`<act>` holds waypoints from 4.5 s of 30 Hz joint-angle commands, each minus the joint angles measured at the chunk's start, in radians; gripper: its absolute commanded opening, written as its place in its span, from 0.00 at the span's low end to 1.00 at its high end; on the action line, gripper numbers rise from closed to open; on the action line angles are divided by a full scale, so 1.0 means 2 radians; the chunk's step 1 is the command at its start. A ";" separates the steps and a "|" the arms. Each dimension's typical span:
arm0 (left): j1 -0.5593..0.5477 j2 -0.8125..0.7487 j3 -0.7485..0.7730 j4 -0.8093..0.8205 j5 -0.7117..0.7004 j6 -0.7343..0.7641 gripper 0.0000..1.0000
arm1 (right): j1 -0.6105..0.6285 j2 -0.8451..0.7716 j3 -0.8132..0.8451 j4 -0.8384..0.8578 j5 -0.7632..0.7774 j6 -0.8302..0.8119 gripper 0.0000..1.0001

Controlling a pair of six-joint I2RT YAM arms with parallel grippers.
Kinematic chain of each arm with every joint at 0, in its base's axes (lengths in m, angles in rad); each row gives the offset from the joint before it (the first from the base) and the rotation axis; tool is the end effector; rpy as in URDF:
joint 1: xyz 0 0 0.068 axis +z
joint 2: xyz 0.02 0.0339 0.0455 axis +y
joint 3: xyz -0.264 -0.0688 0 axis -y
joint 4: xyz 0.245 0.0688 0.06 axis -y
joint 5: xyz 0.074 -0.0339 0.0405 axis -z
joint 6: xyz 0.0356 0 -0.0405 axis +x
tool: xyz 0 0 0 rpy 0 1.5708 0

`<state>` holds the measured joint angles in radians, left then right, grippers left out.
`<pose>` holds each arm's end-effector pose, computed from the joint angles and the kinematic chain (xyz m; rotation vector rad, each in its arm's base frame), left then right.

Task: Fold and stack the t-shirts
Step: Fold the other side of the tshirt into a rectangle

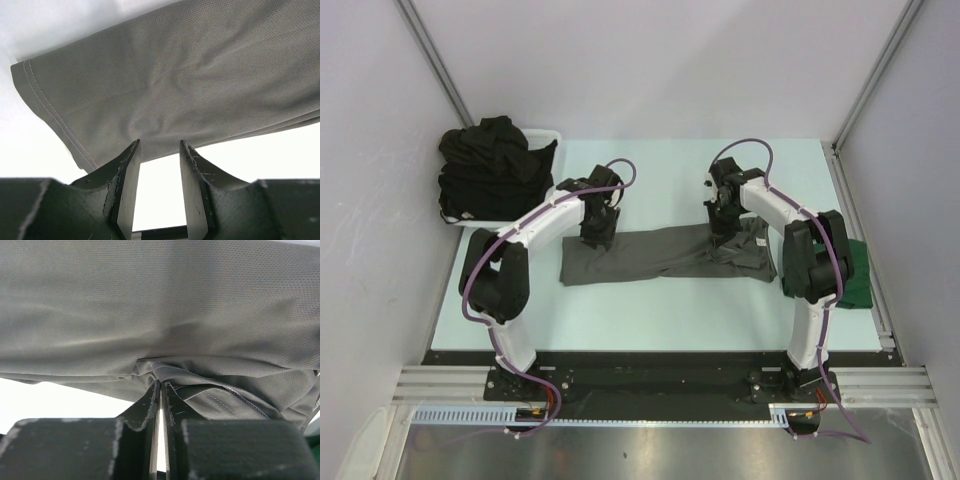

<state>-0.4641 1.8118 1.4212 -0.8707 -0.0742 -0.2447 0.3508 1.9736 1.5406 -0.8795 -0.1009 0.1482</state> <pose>0.3282 -0.1614 0.2278 0.2931 2.8102 -0.0546 0.3735 0.1405 0.2022 -0.3129 2.8901 0.2355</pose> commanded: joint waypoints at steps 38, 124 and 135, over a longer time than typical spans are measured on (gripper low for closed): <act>-0.002 0.019 0.036 0.000 0.006 0.009 0.43 | 0.034 -0.048 -0.015 -0.114 -0.052 0.033 0.00; -0.005 0.073 0.047 0.058 0.001 0.016 0.00 | -0.029 0.053 0.017 -0.007 0.077 0.026 0.00; -0.005 0.087 0.024 0.078 -0.009 0.016 0.00 | -0.033 0.080 0.032 -0.004 0.079 0.025 0.00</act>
<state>-0.4709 1.9789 1.4918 -0.7525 -0.0761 -0.2260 0.2935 2.0968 1.5806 -0.9325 0.0345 0.2012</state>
